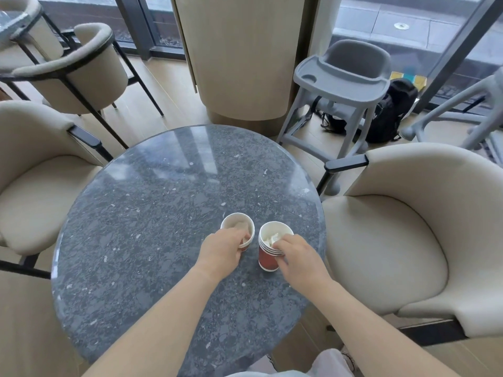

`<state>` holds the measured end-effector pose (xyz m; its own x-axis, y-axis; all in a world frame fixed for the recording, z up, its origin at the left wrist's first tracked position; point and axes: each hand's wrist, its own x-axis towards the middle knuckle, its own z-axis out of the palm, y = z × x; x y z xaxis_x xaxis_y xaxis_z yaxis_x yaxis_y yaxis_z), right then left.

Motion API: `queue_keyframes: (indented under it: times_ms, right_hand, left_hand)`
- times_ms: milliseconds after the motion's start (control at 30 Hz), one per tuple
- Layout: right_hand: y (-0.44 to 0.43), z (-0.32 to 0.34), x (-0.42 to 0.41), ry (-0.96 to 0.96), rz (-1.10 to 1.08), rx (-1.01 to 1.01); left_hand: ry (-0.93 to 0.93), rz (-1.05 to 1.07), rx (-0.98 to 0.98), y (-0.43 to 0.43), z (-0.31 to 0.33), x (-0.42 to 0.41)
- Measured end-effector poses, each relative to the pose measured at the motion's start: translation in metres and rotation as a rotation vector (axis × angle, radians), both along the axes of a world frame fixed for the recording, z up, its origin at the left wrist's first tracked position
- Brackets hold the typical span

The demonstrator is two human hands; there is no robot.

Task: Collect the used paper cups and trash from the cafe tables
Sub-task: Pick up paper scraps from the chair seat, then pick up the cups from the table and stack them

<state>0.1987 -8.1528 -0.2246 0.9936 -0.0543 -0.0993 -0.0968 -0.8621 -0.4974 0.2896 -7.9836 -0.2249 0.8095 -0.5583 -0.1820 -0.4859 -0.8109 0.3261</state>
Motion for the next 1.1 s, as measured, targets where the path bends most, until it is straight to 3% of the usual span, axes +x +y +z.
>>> queue_keyframes:
  times_ms: [233, 500, 800, 1100]
  right_hand:
    - [-0.013, 0.007, -0.008, -0.050, -0.031, 0.024]
    - [-0.019, 0.017, -0.009, -0.149, -0.055, 0.054]
    - [-0.063, 0.025, -0.057, -0.206, -0.290, 0.043]
    - [-0.110, 0.031, -0.155, -0.196, -0.501, 0.006]
  left_hand:
    - [-0.012, -0.008, 0.010, -0.012, 0.013, -0.003]
    - [-0.121, -0.051, -0.105, -0.016, 0.034, -0.015]
    - [-0.073, -0.204, -0.160, -0.078, 0.049, -0.039]
    - [-0.037, -0.409, -0.188, -0.152, 0.061, -0.107]
